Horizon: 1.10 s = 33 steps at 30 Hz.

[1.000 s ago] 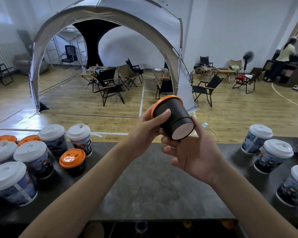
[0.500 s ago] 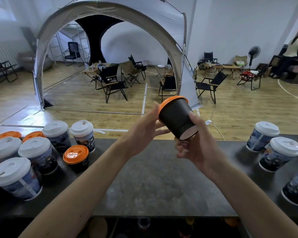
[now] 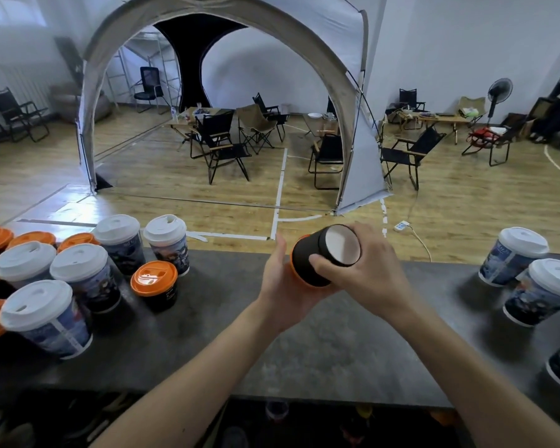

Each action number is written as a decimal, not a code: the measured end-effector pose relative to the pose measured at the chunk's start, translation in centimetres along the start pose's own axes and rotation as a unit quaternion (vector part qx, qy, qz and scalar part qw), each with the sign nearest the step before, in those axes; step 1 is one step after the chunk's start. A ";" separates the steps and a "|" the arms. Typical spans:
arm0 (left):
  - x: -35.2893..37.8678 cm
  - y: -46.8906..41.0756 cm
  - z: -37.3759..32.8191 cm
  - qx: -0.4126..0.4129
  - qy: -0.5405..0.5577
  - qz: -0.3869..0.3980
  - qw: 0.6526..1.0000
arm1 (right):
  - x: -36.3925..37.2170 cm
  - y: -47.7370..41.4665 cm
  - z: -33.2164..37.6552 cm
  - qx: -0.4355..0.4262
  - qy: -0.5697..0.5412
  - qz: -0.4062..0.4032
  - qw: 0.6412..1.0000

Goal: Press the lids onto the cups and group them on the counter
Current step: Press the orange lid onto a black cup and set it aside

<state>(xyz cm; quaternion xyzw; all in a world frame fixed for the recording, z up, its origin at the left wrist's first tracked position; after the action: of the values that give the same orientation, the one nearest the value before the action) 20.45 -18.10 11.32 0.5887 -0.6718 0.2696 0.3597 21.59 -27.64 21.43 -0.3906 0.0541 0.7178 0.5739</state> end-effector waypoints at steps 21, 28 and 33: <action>-8.2 8.6 -7.6 0.218 -0.502 -0.250 0.799 | 13.8 3.6 -3.7 0.006 -0.162 0.155 0.975; -17.8 20.2 -9.8 0.266 -0.569 -0.421 0.654 | 26.2 7.2 -1.4 -0.030 -0.119 0.333 0.935; -22.2 25.7 -13.3 0.291 -0.555 -0.536 0.566 | 28.5 7.5 0.3 -0.047 -0.119 0.344 0.930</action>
<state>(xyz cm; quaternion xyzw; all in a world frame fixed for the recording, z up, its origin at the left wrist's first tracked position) -1.62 9.78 3.04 0.9473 -0.1858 -0.1713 -0.1967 13.91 -7.72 1.08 -0.2865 0.0822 0.9141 0.2749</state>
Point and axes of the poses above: each hand's wrist, its own y-axis away from the middle knuckle, its own x-axis out of the palm, z = x × y, the point moved 10 cm from there along -y, towards the middle knuckle, and after that the axes turned 2 degrees about y, right-handed, at the moved point
